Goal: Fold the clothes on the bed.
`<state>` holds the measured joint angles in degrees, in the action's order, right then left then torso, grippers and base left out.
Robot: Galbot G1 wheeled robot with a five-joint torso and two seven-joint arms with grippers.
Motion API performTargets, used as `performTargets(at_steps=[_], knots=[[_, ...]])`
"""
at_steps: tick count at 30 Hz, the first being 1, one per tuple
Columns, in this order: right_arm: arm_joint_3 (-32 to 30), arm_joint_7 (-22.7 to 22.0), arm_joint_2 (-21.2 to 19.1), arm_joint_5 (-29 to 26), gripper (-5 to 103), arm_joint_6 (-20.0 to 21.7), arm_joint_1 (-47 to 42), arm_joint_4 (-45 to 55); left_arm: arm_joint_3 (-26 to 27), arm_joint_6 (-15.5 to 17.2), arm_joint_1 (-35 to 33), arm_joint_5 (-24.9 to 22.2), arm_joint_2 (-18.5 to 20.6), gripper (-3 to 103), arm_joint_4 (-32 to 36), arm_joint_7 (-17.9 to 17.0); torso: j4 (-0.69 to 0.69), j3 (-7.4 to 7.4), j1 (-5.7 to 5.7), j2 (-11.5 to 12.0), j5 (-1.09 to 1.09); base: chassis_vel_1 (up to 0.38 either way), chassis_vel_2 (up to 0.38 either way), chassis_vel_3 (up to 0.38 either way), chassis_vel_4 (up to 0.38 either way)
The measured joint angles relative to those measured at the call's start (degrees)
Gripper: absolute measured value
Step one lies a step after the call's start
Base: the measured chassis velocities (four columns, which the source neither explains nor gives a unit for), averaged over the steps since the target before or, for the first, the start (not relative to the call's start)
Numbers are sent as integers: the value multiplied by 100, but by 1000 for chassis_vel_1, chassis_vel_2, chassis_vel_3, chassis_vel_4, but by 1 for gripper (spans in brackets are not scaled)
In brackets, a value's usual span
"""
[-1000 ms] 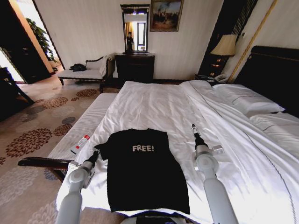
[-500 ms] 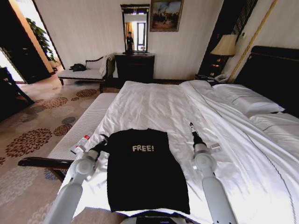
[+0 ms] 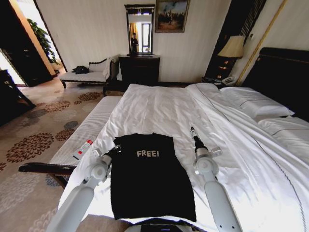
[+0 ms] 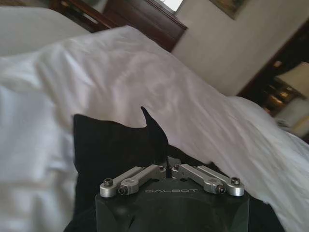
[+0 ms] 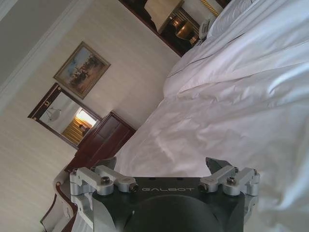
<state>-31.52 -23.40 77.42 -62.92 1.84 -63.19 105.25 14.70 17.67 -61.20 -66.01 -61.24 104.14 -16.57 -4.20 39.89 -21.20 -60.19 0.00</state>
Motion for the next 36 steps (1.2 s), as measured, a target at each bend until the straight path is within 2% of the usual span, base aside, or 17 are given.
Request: performTargets(at_steps=[5, 11, 24, 28, 30, 31, 34, 36], knots=[[18, 6, 13, 94, 100, -13, -7, -62, -437, -100, 210, 56, 52, 0, -157, 293, 0, -1, 0, 0, 0, 0, 0, 0, 0], [13, 13, 27, 128, 100, -23, -23, -75, -834, -129, 333, 278, 117, 0, -295, 421, 0, -1, 0, 0, 0, 0, 0, 0, 0], [-7, 16, 27, 158, 100, -28, -65, -70, -1023, -155, 257, 458, 199, 0, -265, 562, 0, -1, 0, 0, 0, 0, 0, 0, 0], [-1, 16, 17, 160, 100, -29, -73, -50, -905, -190, 67, 700, 210, -1, -114, 562, 0, -1, 0, 0, 0, 0, 0, 0, 0], [3, 16, 3, 158, 100, -29, -74, -33, -732, -149, -92, 816, 223, 10, 36, 490, 0, -1, 0, 0, -1, 0, 0, 0, 0], [3, 16, 3, 158, 100, -29, -74, -33, -732, -149, -92, 816, 223, 10, 36, 490, 0, -1, 0, 0, -1, 0, 0, 0, 0], [14, 16, -22, 152, 100, -29, -74, -24, -280, -42, -398, 828, 234, 26, 319, 365, 0, -1, 0, 0, -1, 0, 0, 0, 0], [24, 16, -29, 151, 100, -29, -71, -24, -87, -31, -505, 802, 239, 26, 405, 329, 0, -1, 0, 0, -1, 0, 0, 0, 0]])
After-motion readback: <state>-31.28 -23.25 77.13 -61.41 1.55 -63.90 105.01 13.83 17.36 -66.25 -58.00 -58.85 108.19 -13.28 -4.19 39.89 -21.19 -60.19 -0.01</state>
